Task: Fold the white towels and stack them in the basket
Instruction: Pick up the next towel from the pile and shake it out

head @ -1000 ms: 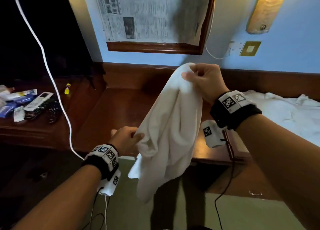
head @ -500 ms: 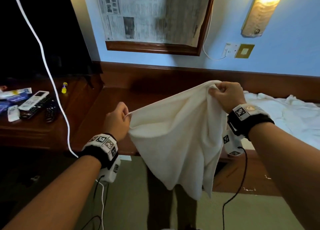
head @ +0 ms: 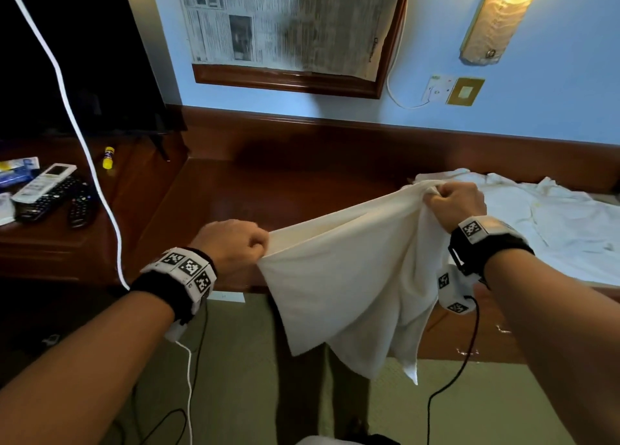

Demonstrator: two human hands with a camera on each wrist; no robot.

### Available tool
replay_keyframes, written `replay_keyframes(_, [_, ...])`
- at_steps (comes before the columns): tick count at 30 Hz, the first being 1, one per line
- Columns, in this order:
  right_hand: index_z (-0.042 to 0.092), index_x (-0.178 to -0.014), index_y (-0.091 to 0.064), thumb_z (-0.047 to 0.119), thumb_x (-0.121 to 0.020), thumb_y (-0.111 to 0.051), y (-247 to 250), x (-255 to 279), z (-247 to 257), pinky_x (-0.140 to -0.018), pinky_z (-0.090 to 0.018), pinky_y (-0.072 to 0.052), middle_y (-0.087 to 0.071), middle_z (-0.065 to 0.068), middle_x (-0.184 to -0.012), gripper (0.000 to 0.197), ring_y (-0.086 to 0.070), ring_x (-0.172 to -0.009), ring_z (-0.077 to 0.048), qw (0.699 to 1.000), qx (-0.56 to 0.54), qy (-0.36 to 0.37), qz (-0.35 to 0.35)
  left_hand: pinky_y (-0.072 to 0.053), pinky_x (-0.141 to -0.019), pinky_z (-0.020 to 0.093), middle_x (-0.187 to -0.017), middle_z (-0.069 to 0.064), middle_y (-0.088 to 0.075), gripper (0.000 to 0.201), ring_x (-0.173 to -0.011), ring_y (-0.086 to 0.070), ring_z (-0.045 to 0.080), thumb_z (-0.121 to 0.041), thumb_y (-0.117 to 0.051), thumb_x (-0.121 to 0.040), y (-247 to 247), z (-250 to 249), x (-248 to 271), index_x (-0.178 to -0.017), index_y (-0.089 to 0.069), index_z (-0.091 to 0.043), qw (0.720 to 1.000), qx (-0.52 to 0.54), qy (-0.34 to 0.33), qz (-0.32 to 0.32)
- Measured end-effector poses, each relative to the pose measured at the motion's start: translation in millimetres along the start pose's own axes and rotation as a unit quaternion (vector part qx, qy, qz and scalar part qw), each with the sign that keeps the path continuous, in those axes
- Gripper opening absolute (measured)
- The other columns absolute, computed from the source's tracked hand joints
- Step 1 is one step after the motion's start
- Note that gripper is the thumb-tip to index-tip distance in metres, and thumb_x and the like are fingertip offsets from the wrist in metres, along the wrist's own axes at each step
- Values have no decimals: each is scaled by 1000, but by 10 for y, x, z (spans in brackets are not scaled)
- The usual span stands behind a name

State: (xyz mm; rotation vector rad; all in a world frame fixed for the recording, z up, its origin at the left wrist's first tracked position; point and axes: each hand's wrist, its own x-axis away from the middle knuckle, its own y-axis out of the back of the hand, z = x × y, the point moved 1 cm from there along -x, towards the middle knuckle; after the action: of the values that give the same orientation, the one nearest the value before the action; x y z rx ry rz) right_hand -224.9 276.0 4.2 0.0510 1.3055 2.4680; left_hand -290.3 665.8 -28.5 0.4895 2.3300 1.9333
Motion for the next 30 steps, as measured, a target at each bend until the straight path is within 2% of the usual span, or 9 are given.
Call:
replay_keyframes(3, [13, -79, -72, 32, -92, -63, -72, 52, 0, -74, -33, -44, -67, -10, -83, 24, -61, -84, -32, 1000, -6, 7, 23, -48, -72, 34, -81, -15, -56, 48, -77, -57, 12, -79, -46, -86, -56, 151, 15, -84, -48, -31, 998, -6, 62, -31])
replay_keyframes(6, [8, -83, -74, 26, -91, -65, -195, 142, -19, -74, -36, -48, -69, -16, -84, 21, -62, -83, -32, 998, -24, 20, 61, -43, -61, 34, -72, -7, -55, 35, -73, -59, 28, -50, -65, -91, -177, 264, 5, -79, -44, -23, 975, 112, 97, -167])
replay_keyframes(9, [2, -84, -71, 22, -89, -69, -351, 213, -138, -78, -41, -51, -66, -18, -82, 21, -59, -79, -29, 993, -40, 28, 111, -45, -65, 35, -79, 2, -63, 11, -75, -60, 29, -19, -69, -91, -221, 401, -13, -95, -58, -19, 892, 272, 144, -331])
replay_keyframes(10, [1, -84, -70, 21, -88, -70, -386, 235, -208, -76, -39, -50, -64, -17, -81, 21, -58, -79, -28, 992, -43, 22, 117, -48, -71, 36, -87, 5, -67, 17, -80, -62, 28, -17, -68, -90, -218, 471, -7, -106, -61, -18, 867, 304, 176, -353])
replay_keyframes(16, [-3, -81, -70, 16, -85, -73, -411, 477, -857, -81, -40, -47, -63, -24, -89, 20, -59, -87, -35, 997, -25, -62, 27, -48, -87, 45, -112, 26, -68, 26, -105, -62, 45, -21, -58, -96, -385, 1010, 156, -111, -73, -6, 869, 236, 327, -286])
replay_keyframes(20, [3, -86, -74, 21, -85, -74, -509, 618, -1246, -72, -39, -49, -68, -17, -84, 18, -63, -83, -36, 993, -39, -109, 6, -47, -100, 50, -123, 25, -66, 32, -115, -60, 44, -21, -56, -97, -468, 1396, 366, -123, -68, -7, 825, 245, 450, -239])
replay_keyframes(23, [3, -96, -74, 24, -86, -73, -490, 595, -1322, -70, -32, -43, -63, -10, -79, 24, -61, -79, -30, 986, -77, -143, -29, -45, -103, 56, -124, 26, -65, 37, -118, -58, 47, -28, -51, -98, -509, 1657, 459, -124, -65, -6, 825, 253, 451, -227])
replay_keyframes(28, [8, -98, -71, 28, -92, -63, -309, 490, -1101, -70, -31, -39, -57, -7, -73, 23, -51, -76, -23, 971, -136, -131, -143, -40, -103, 61, -126, 31, -59, 46, -120, -52, 52, -32, -38, -99, -288, 1576, 383, -125, -57, 0, 774, 319, 448, -314])
replay_keyframes(30, [10, -102, -70, 29, -95, -59, -269, 491, -1067, -71, -29, -36, -62, -11, -82, 22, -51, -80, -25, 969, -129, -146, -155, -39, -104, 60, -128, 32, -57, 43, -121, -51, 51, -28, -36, -102, -221, 1481, 351, -126, -56, 2, 754, 343, 442, -346])
